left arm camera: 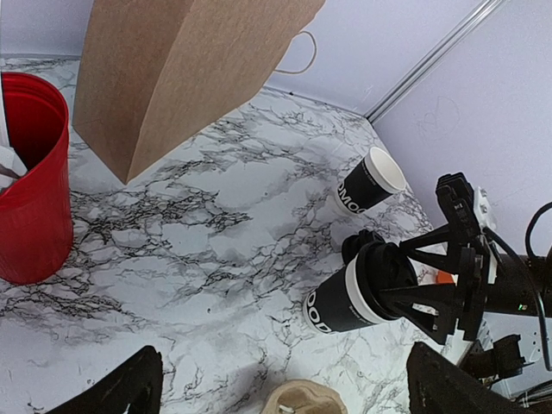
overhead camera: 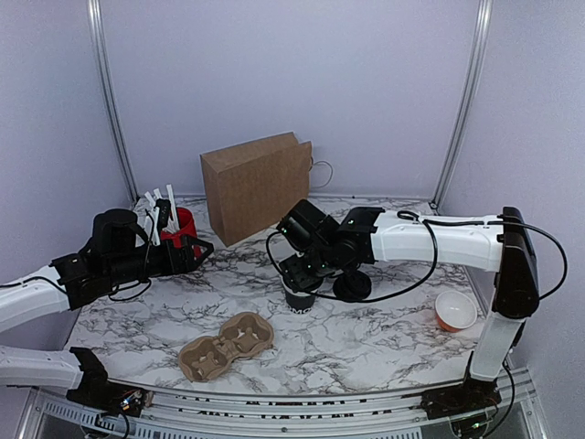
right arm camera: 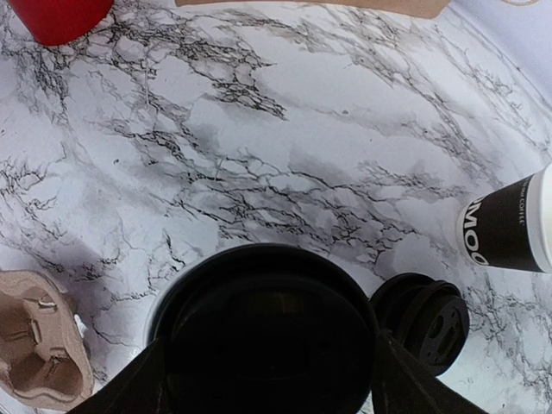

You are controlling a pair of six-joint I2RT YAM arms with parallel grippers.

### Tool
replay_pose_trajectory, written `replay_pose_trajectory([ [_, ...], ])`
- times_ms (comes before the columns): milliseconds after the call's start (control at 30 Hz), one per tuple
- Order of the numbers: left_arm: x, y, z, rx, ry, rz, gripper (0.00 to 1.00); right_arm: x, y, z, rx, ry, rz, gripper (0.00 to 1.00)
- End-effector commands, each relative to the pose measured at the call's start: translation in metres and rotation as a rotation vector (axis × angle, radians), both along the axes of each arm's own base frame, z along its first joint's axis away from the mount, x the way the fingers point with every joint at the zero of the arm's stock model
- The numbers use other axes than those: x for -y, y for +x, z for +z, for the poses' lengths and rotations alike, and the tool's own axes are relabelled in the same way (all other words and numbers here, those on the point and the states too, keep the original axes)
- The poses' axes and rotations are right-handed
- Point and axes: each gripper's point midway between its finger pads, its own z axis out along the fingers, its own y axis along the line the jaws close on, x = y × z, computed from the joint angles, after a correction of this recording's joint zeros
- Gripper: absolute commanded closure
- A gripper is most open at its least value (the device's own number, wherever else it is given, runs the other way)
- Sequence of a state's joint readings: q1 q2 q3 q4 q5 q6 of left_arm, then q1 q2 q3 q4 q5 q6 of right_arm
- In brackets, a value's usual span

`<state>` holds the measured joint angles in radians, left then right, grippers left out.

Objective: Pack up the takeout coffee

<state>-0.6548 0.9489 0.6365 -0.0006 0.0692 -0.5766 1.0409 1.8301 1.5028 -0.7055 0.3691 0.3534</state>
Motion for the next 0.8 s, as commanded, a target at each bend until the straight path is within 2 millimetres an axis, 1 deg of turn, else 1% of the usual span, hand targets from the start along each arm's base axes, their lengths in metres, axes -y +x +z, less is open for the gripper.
replay_pose_trajectory([
  [0, 0.003, 0.002, 0.004, 0.023, -0.003, -0.010, 0.01, -0.007, 0.002, 0.025, 0.041, 0.037, 0.006, 0.25],
  [400, 0.003, 0.001, 0.001, 0.020, -0.001, -0.011, 0.01, -0.010, 0.002, 0.034, 0.050, 0.072, 0.007, 0.25],
  [767, 0.002, 0.000, 0.000, 0.020, 0.002, -0.011, 0.01, -0.012, 0.001, 0.036, 0.044, 0.087, 0.011, 0.25],
])
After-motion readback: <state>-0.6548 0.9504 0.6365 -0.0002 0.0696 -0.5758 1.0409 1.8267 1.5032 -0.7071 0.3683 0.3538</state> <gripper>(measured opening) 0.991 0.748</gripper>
